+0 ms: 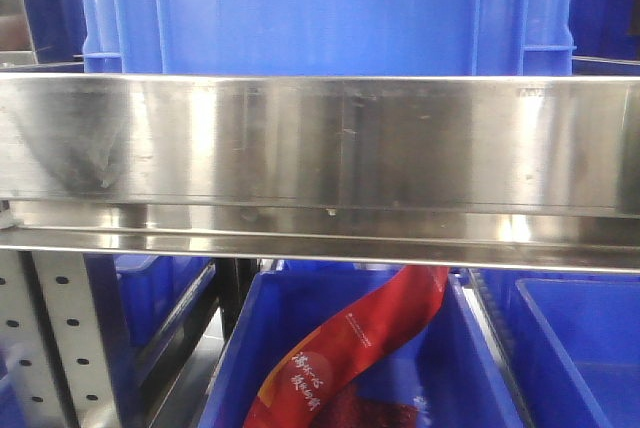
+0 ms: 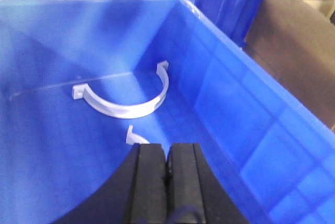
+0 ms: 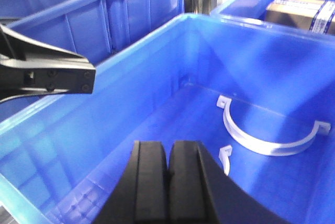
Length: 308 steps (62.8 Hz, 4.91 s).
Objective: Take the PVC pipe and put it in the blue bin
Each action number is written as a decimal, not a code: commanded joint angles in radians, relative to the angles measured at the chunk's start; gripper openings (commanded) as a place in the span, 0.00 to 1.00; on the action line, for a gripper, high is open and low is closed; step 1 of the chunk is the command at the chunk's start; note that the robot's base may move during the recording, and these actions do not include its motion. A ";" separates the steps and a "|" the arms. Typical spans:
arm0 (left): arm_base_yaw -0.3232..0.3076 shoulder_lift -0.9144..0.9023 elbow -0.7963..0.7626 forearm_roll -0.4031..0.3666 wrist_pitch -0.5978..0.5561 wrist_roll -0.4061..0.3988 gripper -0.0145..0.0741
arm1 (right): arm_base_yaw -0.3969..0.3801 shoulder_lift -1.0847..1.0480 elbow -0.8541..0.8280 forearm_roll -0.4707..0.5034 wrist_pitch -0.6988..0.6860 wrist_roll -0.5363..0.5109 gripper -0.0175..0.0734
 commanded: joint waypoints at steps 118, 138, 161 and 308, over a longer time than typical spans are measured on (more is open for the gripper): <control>-0.104 -1.075 1.230 0.007 -0.607 0.069 0.04 | 0.003 -0.921 0.947 -0.026 -0.409 -0.005 0.01; -0.104 -1.075 1.230 0.007 -0.607 0.069 0.04 | 0.000 -1.009 1.029 -0.093 -0.415 -0.005 0.01; -0.104 -1.075 1.230 0.007 -0.607 0.069 0.04 | -0.288 -1.344 1.422 -0.198 -0.489 0.126 0.01; 0.263 -1.554 1.829 0.194 -0.838 0.069 0.04 | -0.451 -1.407 1.609 -0.057 -0.636 -0.025 0.01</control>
